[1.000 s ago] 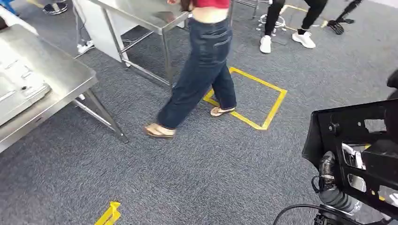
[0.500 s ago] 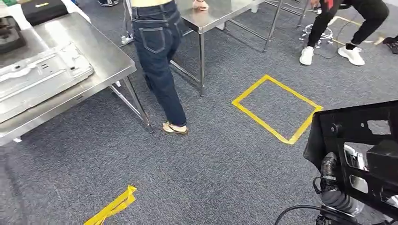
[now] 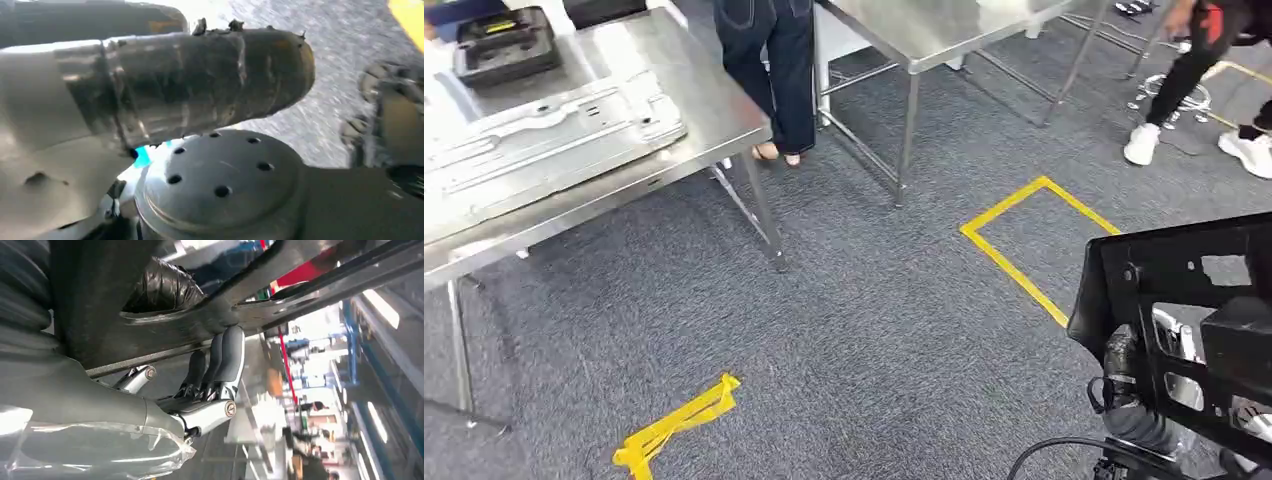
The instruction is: Take the parts from the cabinet and place them on the table.
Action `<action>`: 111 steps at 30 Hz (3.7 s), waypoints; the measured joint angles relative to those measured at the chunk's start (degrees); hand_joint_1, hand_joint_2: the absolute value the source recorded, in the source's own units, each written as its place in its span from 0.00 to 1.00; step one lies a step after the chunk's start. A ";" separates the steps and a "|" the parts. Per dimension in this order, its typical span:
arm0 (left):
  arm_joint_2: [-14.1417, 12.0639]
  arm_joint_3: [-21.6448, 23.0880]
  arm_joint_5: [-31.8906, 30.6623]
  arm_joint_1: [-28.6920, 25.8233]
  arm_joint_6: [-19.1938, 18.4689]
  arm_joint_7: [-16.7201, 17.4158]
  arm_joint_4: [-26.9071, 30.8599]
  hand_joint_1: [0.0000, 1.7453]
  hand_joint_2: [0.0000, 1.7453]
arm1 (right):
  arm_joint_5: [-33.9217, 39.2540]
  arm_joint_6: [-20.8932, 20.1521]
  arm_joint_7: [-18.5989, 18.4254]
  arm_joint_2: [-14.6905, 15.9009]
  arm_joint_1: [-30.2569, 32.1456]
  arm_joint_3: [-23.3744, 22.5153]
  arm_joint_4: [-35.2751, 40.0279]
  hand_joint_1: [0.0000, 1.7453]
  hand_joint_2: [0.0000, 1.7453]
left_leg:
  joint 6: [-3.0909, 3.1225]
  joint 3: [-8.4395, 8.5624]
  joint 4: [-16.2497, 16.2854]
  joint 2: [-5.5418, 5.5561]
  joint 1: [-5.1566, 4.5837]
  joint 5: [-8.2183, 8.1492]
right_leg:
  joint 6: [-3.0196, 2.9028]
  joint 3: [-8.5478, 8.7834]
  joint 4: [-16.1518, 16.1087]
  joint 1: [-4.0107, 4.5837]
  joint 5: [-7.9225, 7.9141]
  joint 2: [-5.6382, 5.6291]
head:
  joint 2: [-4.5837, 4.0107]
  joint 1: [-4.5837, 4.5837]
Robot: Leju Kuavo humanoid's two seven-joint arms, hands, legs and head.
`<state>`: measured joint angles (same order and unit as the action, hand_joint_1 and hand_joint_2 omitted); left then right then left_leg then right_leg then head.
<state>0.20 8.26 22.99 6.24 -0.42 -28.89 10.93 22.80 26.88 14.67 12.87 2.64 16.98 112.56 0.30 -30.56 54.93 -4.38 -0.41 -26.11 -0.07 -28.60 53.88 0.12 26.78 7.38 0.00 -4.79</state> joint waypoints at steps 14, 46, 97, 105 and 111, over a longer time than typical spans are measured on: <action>1.22 0.33 -0.04 -0.20 -0.02 0.02 0.00 0.00 0.00 | -0.09 -0.02 -0.20 0.02 -0.15 0.06 0.02 1.00 1.00 | 0.00 -2.82 0.25 13.59 0.83 2.41 | 0.15 -1.16 1.08 -0.60 0.38 -10.74 | 0.00 0.43; 1.49 1.14 -0.79 -0.30 0.77 0.17 -0.02 0.00 0.00 | 0.02 -0.13 -0.76 0.46 0.87 -0.28 0.26 1.00 1.00 | -0.98 -2.71 -0.07 13.92 1.14 2.54 | -0.47 -0.40 -0.59 -1.24 -0.60 -10.49 | 0.00 0.22; 1.16 1.81 -1.84 -0.30 -0.15 -0.39 0.00 0.00 0.00 | 0.61 -0.81 -1.57 1.05 3.22 -1.18 0.83 1.00 1.00 | 1.75 -0.71 0.65 5.42 0.77 -0.20 | 2.45 -8.81 19.08 -0.81 9.10 -6.66 | 0.00 0.00; 1.66 1.90 -1.84 -0.25 -0.20 -0.09 0.00 0.00 0.00 | 0.24 -0.81 -1.84 1.53 3.54 -1.60 1.16 1.00 1.00 | 0.68 2.21 -0.13 6.22 0.28 -2.69 | -1.14 -4.73 1.52 0.57 -1.40 -6.97 | 0.00 0.11; 1.31 1.92 -1.84 -0.31 -0.26 0.11 0.00 0.00 0.00 | -1.18 -0.81 -2.76 1.49 3.65 -1.60 1.31 1.00 1.00 | -1.10 -3.08 12.86 5.28 0.57 -7.85 | -1.58 -0.57 -0.82 -0.24 -0.99 -6.88 | 0.00 -0.15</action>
<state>1.51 10.19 21.16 5.94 -0.68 -28.79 10.93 21.61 26.08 11.91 14.36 6.29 15.39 113.87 -0.80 -33.64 67.79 0.89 0.16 -33.96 -1.65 -29.17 53.06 -0.13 25.79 0.50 0.00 -4.94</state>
